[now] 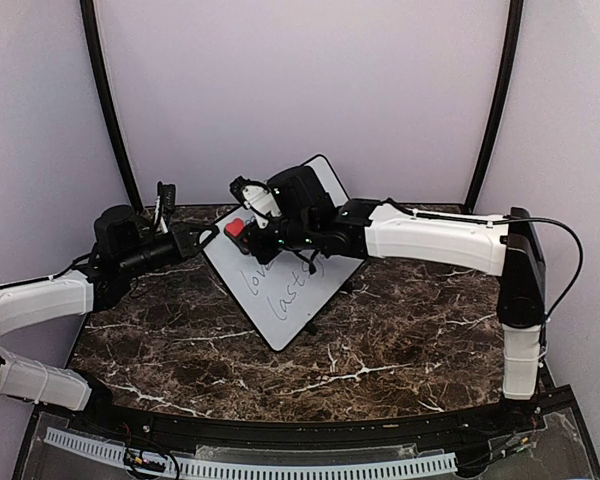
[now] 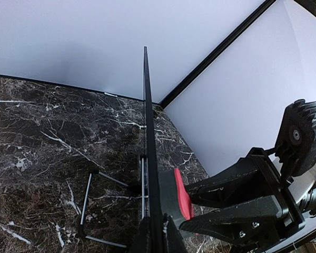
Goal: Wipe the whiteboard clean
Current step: Erase the whiteboard at the center of the board.
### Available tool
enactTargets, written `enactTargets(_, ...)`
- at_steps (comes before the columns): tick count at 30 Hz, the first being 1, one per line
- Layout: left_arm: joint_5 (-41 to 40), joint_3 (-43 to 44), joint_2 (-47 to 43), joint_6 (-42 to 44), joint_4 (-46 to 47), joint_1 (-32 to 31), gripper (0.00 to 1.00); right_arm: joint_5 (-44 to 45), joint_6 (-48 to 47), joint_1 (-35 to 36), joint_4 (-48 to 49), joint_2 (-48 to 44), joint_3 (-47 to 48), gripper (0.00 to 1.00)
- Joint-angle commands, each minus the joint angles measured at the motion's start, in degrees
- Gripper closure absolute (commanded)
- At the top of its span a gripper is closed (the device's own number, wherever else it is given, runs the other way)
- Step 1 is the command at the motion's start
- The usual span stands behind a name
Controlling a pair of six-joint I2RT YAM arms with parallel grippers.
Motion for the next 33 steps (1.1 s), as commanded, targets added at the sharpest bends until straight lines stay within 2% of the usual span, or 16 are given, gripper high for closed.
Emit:
enactTargets(1, 6.9, 0.4, -3.0, 0.4, 5.0, -1.5, 1.00, 0.2, 0.4, 1.7, -0.1, 0.3, -4.7, 0.96)
enactTargets(4, 6.9, 0.4, -3.1, 0.4, 5.0, -1.5, 1.00, 0.3, 1.6, 2.1, 2.2, -1.8, -10.6, 0.96)
enactTargets(11, 7.1, 0.3, -2.4, 0.3, 5.3, -1.5, 1.00, 1.8, 2.8, 1.9, 5.0, -5.4, -17.0, 0.96)
enactTargets(26, 7.2, 0.3, -3.0, 0.3, 5.3, -1.5, 1.00, 1.7, -0.8, -3.2, -1.9, 1.7, 1.0, 0.95)
enactTargets(29, 7.1, 0.3, -3.3, 0.4, 5.1, -1.5, 1.00, 1.8, -1.0, -3.2, -1.8, 1.4, -1.2, 0.95)
enactTargets(33, 7.5, 0.3, -3.2, 0.2, 5.3, -1.5, 1.00, 1.5, 0.0, -3.3, 0.5, -0.9, -8.8, 0.96)
